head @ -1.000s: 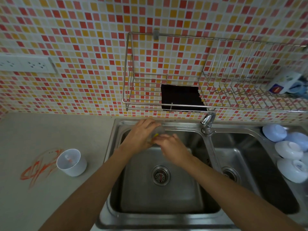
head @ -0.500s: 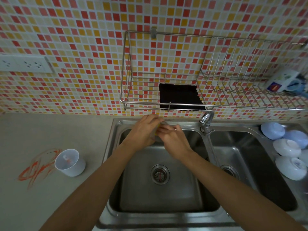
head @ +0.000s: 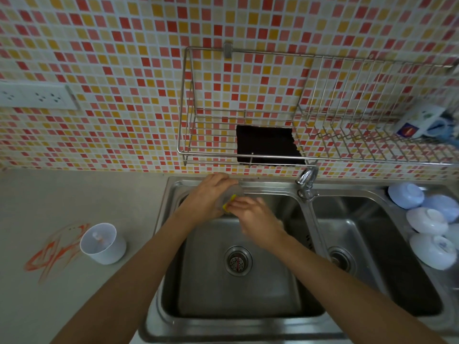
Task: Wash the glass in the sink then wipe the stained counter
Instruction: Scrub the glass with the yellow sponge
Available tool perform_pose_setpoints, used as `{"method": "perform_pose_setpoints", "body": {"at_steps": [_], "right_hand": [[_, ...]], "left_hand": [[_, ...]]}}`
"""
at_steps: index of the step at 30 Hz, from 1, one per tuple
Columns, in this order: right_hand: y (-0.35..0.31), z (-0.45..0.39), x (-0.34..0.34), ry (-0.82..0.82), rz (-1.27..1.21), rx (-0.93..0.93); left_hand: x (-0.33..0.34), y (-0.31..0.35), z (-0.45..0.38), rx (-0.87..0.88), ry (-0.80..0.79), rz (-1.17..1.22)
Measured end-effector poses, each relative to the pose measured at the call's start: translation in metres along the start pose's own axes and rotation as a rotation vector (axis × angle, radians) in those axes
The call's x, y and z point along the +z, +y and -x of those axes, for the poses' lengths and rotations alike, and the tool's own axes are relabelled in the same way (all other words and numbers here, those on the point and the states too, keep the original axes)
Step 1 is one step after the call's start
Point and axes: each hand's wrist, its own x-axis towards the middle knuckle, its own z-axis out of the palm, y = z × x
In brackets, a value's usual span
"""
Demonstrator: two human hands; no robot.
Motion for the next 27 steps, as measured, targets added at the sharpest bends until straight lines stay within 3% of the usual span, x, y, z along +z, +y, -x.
{"method": "perform_pose_setpoints", "body": {"at_steps": [3,5,8,14,17,20,24,27], "right_hand": [[0.009,0.008,0.001,-0.074,-0.218,-0.065],[0.023,0.003,-0.006,-0.074,-0.098,-0.163],[0.028,-0.002,-0.006,-0.056,0.084,-0.121],[0.018,0.007,0.007,0.122,0.131,-0.152],[0.025,0.003,-0.006,0.093,0.209,-0.189],[0.023,-0.005,-0.013,0.057,0.205,-0.101],[0.020,-0.009,-0.009,-0.148,0.058,-0.132],[0.033,-0.016,-0.021,-0.122,0.174,-0.189]], "left_hand": [[0.007,-0.003,0.011,-0.032,-0.060,0.024],[0.009,-0.004,0.011,-0.049,-0.055,0.038],[0.006,-0.001,0.002,-0.055,-0.041,0.083],[0.002,-0.007,-0.003,-0.023,-0.060,0.125],[0.006,-0.008,0.000,-0.045,-0.049,0.166],[0.004,-0.008,-0.004,-0.069,-0.042,0.189],[0.006,-0.009,-0.004,-0.063,-0.117,0.128],[0.007,-0.002,-0.005,-0.093,-0.100,0.175]]}}
